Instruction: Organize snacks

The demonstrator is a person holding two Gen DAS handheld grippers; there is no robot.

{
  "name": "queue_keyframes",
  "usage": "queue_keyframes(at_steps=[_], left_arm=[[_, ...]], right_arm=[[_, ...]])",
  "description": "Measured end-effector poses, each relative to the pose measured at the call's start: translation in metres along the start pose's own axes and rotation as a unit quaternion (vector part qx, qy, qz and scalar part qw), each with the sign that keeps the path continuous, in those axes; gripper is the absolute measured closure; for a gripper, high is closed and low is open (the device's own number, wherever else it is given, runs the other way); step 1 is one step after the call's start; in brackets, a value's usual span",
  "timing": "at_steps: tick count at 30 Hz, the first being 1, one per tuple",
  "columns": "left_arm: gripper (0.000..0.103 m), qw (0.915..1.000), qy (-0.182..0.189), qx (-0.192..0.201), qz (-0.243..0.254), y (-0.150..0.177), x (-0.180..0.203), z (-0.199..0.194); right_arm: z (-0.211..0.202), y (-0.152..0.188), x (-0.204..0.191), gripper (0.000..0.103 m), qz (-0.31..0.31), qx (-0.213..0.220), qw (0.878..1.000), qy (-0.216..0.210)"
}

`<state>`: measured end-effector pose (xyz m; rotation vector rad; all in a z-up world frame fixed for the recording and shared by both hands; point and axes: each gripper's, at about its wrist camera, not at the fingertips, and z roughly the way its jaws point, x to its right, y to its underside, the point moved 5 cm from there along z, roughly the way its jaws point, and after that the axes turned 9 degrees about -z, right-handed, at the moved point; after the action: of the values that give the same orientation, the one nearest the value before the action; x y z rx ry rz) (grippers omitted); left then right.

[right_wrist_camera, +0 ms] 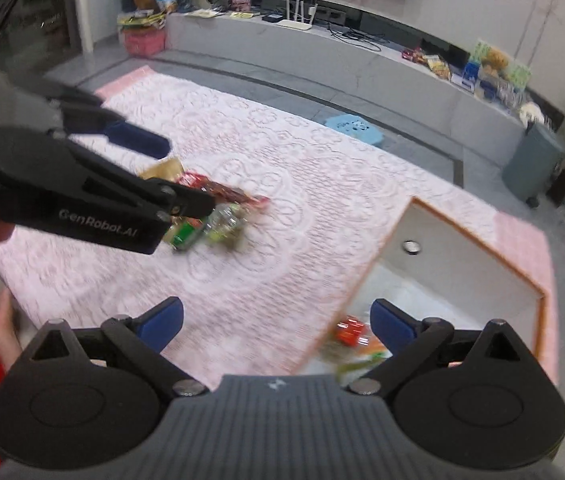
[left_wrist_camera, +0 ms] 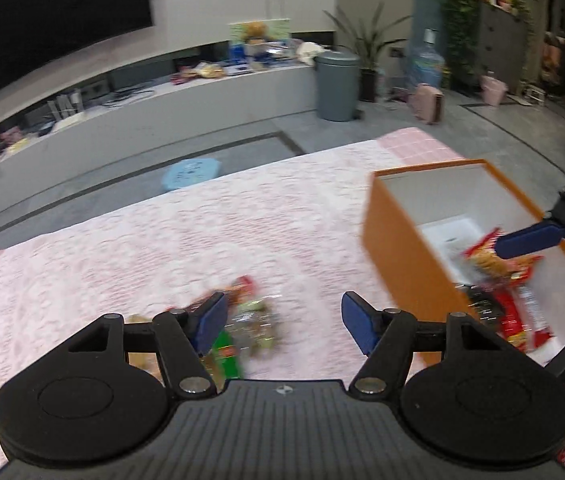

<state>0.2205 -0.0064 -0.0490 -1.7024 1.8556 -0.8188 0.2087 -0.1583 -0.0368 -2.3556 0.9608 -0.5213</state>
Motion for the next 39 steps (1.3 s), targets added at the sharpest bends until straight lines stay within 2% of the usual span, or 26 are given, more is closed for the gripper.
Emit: queue_keyframes(at_steps=[7, 12, 17, 21, 25, 31, 33, 35, 36, 39], left_arm=[[0.031, 0.9987, -0.038, 0.022, -0.026, 0.015, -0.049, 0.004], [0.031, 0.9964, -0.055, 0.031, -0.057, 0.026, -0.079, 0.009], [0.032, 0.9929, -0.082, 0.035, -0.079, 0.037, -0.107, 0.018], [0.032, 0.9907, -0.061, 0.015, -0.121, 0.045, -0.13, 0.03], [0.032, 0.9845, -0.006, -0.007, -0.175, 0.055, -0.151, 0.045], [0.032, 0.9817, -0.002, 0.006, -0.19, 0.064, -0.159, 0.056], [0.027, 0.9773, 0.0, 0.017, -0.211, 0.064, -0.163, 0.059], [0.022, 0.9726, -0.003, 0.033, -0.23, 0.062, -0.167, 0.06], [0.021, 0.9713, -0.003, 0.035, -0.235, 0.06, -0.168, 0.063], [0.016, 0.9716, -0.005, 0.042, -0.233, 0.058, -0.17, 0.071]], right_arm=[[0.029, -0.015, -0.022, 0.007, 0.055, 0.033, 0.998, 0.011], [0.052, -0.023, -0.046, 0.008, 0.052, 0.042, 0.998, 0.018], [0.078, -0.025, -0.055, 0.013, 0.094, 0.043, 0.995, 0.013], [0.099, -0.028, -0.055, 0.022, 0.12, 0.042, 0.992, 0.021], [0.113, -0.033, -0.058, 0.026, 0.134, 0.044, 0.99, 0.021], [0.137, -0.038, -0.056, 0.027, 0.128, 0.046, 0.99, 0.041], [0.144, -0.039, -0.051, 0.026, 0.136, 0.049, 0.989, 0.039], [0.149, -0.041, -0.045, 0.017, 0.152, 0.057, 0.986, 0.038], [0.151, -0.041, -0.042, 0.017, 0.158, 0.063, 0.985, 0.037], [0.159, -0.044, -0.037, 0.016, 0.171, 0.065, 0.983, 0.03]])
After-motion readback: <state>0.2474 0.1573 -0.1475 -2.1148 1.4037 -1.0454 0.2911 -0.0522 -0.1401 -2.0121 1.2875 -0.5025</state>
